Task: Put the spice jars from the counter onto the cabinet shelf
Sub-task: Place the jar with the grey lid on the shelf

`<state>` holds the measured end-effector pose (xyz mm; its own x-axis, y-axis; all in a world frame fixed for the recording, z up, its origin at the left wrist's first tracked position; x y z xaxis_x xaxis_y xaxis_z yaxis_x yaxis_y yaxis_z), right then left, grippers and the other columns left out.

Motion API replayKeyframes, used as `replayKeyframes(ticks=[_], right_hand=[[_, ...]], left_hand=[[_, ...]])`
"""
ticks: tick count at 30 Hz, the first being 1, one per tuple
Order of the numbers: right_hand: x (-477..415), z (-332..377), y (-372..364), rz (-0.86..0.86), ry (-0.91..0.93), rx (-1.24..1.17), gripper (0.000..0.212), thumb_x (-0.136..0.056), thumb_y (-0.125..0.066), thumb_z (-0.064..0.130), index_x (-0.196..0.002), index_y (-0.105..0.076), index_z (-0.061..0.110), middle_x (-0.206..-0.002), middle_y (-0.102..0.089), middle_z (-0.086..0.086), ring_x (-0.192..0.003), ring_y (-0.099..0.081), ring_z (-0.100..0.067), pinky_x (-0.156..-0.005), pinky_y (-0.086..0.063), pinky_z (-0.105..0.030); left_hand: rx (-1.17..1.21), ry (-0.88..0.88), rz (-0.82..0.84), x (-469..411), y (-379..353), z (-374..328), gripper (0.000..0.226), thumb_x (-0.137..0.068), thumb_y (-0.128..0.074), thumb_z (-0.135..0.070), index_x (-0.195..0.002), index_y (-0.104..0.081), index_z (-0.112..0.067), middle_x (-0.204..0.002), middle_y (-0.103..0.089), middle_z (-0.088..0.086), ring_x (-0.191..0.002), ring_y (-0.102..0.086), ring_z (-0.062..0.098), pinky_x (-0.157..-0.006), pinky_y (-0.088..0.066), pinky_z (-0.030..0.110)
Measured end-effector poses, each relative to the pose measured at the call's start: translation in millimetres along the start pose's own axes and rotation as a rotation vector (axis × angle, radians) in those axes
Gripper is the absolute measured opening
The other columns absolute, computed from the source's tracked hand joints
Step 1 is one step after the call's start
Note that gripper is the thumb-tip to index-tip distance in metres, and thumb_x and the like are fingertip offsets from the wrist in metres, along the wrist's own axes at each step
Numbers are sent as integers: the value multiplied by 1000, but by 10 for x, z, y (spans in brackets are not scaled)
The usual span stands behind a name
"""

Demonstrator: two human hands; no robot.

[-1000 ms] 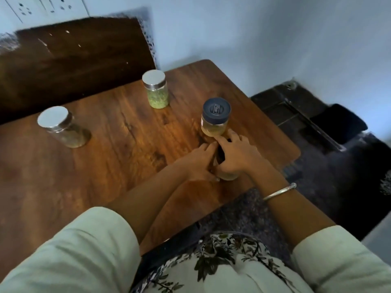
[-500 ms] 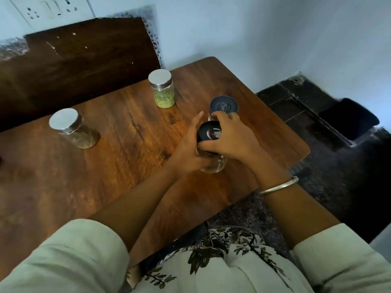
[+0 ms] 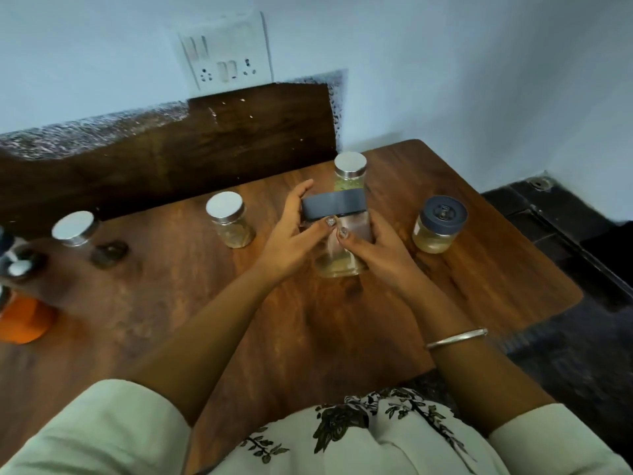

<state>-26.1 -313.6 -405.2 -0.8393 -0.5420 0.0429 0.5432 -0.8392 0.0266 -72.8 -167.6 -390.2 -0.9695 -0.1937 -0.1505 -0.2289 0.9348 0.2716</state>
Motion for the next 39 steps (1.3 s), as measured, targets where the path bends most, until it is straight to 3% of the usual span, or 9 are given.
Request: replayKeyframes(ticks=[5, 8, 11, 16, 20, 25, 28, 34, 39], right_hand=[[-34, 123, -321, -97, 28, 41, 81, -64, -70, 47, -134, -42, 19, -114, -62, 5, -101, -64, -11, -87, -54, -34], [5, 194, -452, -83, 65, 118, 85, -62, -62, 60, -136, -39, 26, -122, -58, 4, -104, -61, -11, -84, -54, -28], [29, 193, -499, -73, 65, 60, 82, -67, -61, 54, -139, -38, 23, -129, -54, -3, -110, -59, -18, -78, -55, -24], [57, 163, -563, 109, -22, -30, 72, -75, -65, 44, -139, -34, 30, -126, -56, 0, -109, -60, -18, -79, -55, -33], [51, 202, -625, 60, 26, 10, 73, -69, -69, 39, -134, -37, 29, -122, -58, 5, -103, -63, -10, -72, -57, -25], [23, 312, -652, -60, 116, 91, 92, -65, -69, 52, -144, -26, 28, -135, -49, 4, -118, -53, -10, -90, -53, -29], [30, 368, -683, -49, 168, 191, 90, -68, -64, 56, -144, -24, 30, -134, -47, 11, -117, -50, -1, -87, -48, -15], [-18, 454, -624, -20, 156, 136, 68, -89, -59, 17, -147, -25, 27, -141, -45, 2, -111, -51, 1, -77, -47, -6], [-105, 678, -714, -40, 198, 194, 73, -87, -62, 13, -147, -24, 28, -143, -46, 2, -122, -49, -7, -94, -45, -18]], left_hand=[[-39, -25, 3, 129, 234, -89, 64, -94, -49, -18, -146, -13, -30, -136, -38, -2, -115, -56, 17, -98, -47, 43], [90, 39, 24, 164, 345, -91, 72, -92, -52, -18, -146, -7, -34, -138, -35, 3, -114, -56, 16, -96, -50, 37], [183, 83, 4, 170, 459, -80, 76, -87, -58, -22, -145, -10, -34, -137, -36, 4, -112, -56, 16, -87, -54, 29], [377, 120, -21, 184, 547, -37, 80, -79, -56, -34, -145, -11, -31, -134, -42, 3, -116, -54, 19, -95, -49, 40], [170, 30, -21, 194, 566, -78, 75, -85, -48, -40, -147, -9, -29, -131, -44, -15, -112, -53, 0, -94, -49, 25], [32, 24, 57, 261, 579, -90, 83, -81, -52, -49, -143, 4, -47, -138, -43, -6, -111, -59, 13, -82, -56, 36], [143, 43, 97, 308, 567, -104, 92, -77, -56, -44, -141, 10, -47, -144, -38, -4, -112, -58, 12, -74, -57, 31], [220, 7, -50, 276, 771, -99, 73, -90, -51, -17, -147, -8, -30, -129, -50, -5, -103, -61, 1, -73, -55, 23], [61, -92, -204, 271, 963, -218, 51, -93, -48, -8, -142, -31, -10, -123, -52, -12, -109, -56, 2, -87, -49, 15]])
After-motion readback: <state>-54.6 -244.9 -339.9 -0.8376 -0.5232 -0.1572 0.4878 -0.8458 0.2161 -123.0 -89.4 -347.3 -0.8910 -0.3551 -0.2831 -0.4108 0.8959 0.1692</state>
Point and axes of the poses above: each hand's wrist, its own x-axis away from the middle knuckle, its own y-axis out of the back of the hand, z = x × y, the point moved 3 cm from there along -x, towards the middle knuckle
